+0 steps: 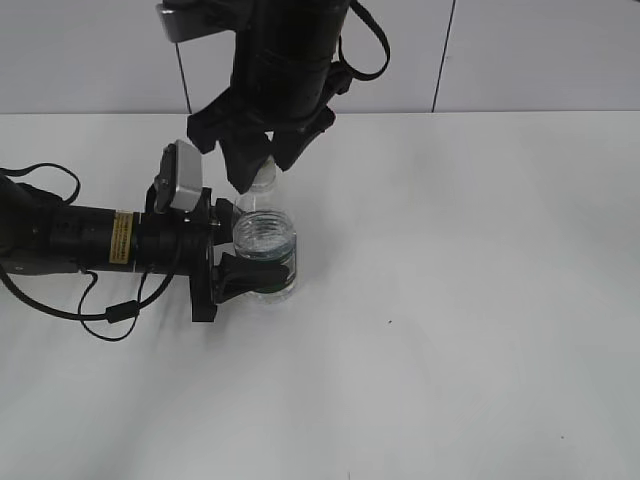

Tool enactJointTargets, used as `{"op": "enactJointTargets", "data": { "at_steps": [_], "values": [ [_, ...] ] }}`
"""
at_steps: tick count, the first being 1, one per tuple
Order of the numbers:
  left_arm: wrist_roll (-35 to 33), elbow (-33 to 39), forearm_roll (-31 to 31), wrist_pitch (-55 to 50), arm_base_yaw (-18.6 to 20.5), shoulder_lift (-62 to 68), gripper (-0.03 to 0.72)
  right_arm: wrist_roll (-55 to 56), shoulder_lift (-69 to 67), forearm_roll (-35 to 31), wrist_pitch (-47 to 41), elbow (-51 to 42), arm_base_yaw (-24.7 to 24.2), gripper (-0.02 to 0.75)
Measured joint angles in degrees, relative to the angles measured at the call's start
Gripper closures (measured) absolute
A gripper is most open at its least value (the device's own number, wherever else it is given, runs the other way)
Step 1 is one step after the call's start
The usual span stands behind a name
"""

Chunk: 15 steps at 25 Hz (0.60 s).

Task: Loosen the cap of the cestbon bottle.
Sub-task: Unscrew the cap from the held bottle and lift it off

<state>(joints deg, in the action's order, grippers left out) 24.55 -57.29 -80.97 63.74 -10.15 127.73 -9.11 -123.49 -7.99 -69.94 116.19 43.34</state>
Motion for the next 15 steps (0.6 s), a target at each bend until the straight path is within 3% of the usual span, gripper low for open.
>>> {"op": "enactJointTargets", "data": {
  "at_steps": [5, 10, 15],
  "values": [
    [0.0, 0.0, 0.0, 0.0, 0.0, 0.0, 0.276, -0.22, 0.0, 0.0, 0.0, 0.0, 0.0, 0.337],
    [0.0, 0.0, 0.05, 0.0, 0.0, 0.0, 0.276, -0.24, 0.0, 0.42, 0.0, 0.0, 0.0, 0.435],
    [0.05, 0.0, 0.05, 0.0, 0.0, 0.0, 0.276, -2.84, 0.0, 0.42, 0.0, 0.06, 0.0, 0.435]
  ]
}}
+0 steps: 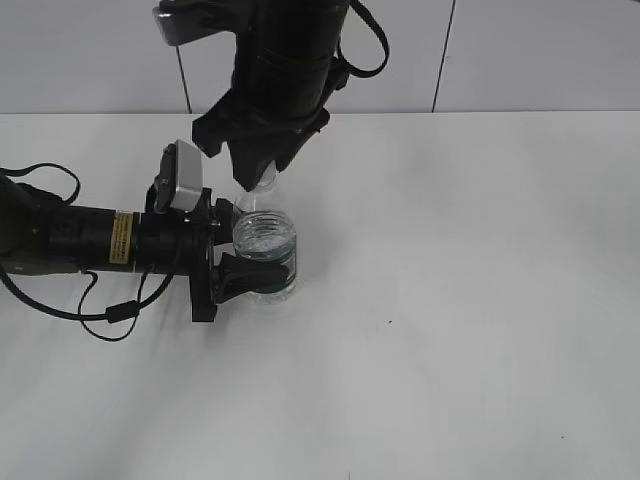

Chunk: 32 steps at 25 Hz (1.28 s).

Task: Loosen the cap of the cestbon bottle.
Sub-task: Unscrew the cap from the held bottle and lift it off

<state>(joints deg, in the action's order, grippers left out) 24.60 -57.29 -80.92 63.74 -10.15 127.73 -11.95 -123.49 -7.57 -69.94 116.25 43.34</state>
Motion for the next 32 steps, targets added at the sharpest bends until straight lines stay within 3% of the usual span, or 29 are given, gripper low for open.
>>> {"op": "enactJointTargets", "data": {
  "at_steps": [4, 12, 15, 22, 32],
  "values": [
    [-0.04, 0.0, -0.06, -0.05, 0.05, 0.0, 0.276, -12.25, 0.0, 0.18, 0.0, 0.0, 0.0, 0.435],
    [-0.04, 0.0, -0.09, -0.11, 0.05, 0.0, 0.276, -60.7, 0.0, 1.11, 0.23, 0.17, 0.0, 0.435],
    [-0.04, 0.0, -0.09, -0.11, 0.05, 0.0, 0.276, -72.11, 0.0, 1.11, 0.35, 0.24, 0.0, 0.435],
    [-0.04, 0.0, -0.09, -0.11, 0.05, 0.0, 0.276, -81.88, 0.0, 1.06, 0.52, 0.37, 0.0, 0.435],
    [-0.04, 0.0, -0.15, -0.11, 0.05, 0.0, 0.276, -82.84, 3.0, -3.24, 0.35, 0.96, 0.0, 0.436]
  ]
}}
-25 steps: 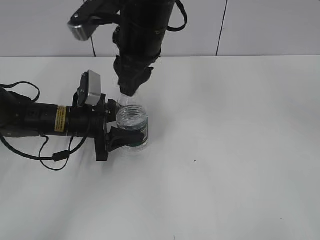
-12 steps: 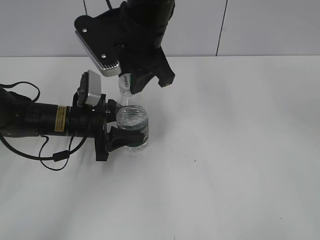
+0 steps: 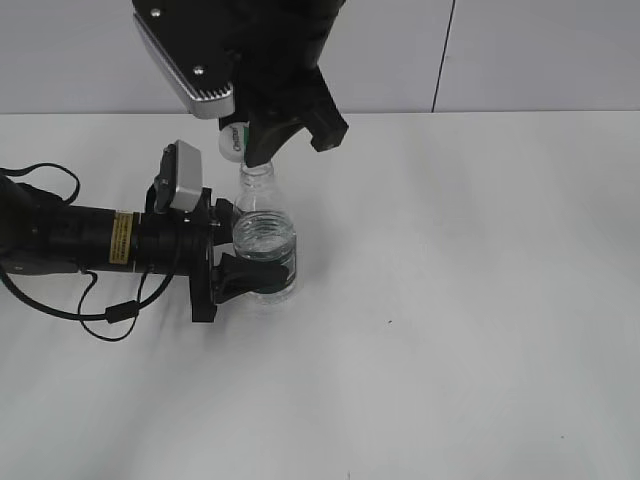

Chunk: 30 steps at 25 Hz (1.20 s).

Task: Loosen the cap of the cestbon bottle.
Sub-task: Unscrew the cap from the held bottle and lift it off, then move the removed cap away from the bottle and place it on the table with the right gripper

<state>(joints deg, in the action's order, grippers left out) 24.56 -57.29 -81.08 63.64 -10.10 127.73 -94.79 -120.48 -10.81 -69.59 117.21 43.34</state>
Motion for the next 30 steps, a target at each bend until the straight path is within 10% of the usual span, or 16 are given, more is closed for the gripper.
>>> {"op": "enactJointTargets", "data": {
  "at_steps": [18, 30],
  "values": [
    [0.0, 0.0, 0.0, 0.0, 0.0, 0.0, 0.276, 85.34, 6.44, 8.05, -0.2, 0.35, 0.01, 0.437],
    [0.0, 0.0, -0.05, 0.0, 0.0, 0.0, 0.276, 97.24, 11.54, 11.93, -0.26, -4.68, -7.79, 0.437]
  ]
}}
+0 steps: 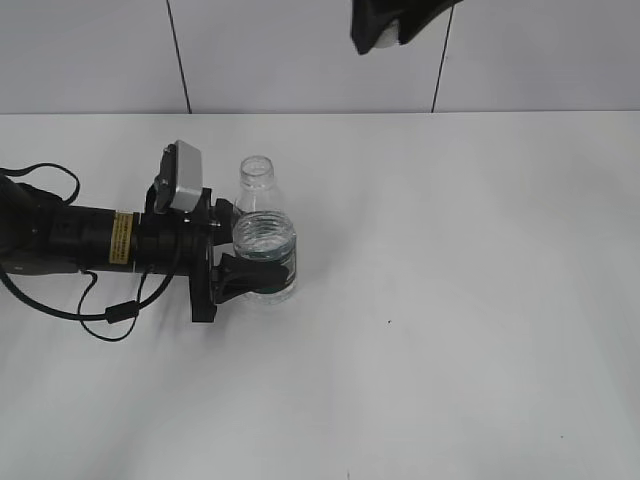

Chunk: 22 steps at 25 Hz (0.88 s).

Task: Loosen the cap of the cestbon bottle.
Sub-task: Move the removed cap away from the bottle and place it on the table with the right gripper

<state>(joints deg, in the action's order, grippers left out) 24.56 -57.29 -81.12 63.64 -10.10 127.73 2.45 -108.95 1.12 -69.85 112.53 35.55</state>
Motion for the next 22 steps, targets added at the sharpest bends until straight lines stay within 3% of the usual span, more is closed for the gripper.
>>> {"op": "enactJointTargets", "data": {
  "at_steps": [15, 22],
  "values": [
    [0.0, 0.0, -0.07, 0.0, 0.0, 0.0, 0.276, -0.88, 4.76, -0.03, 0.62, -21.26, -18.87, 0.438],
    [0.0, 0.0, -0.08, 0.05, 0.0, 0.0, 0.276, -3.55, 4.81, -2.44, 14.8, -34.67, -23.1, 0.438]
  ]
}}
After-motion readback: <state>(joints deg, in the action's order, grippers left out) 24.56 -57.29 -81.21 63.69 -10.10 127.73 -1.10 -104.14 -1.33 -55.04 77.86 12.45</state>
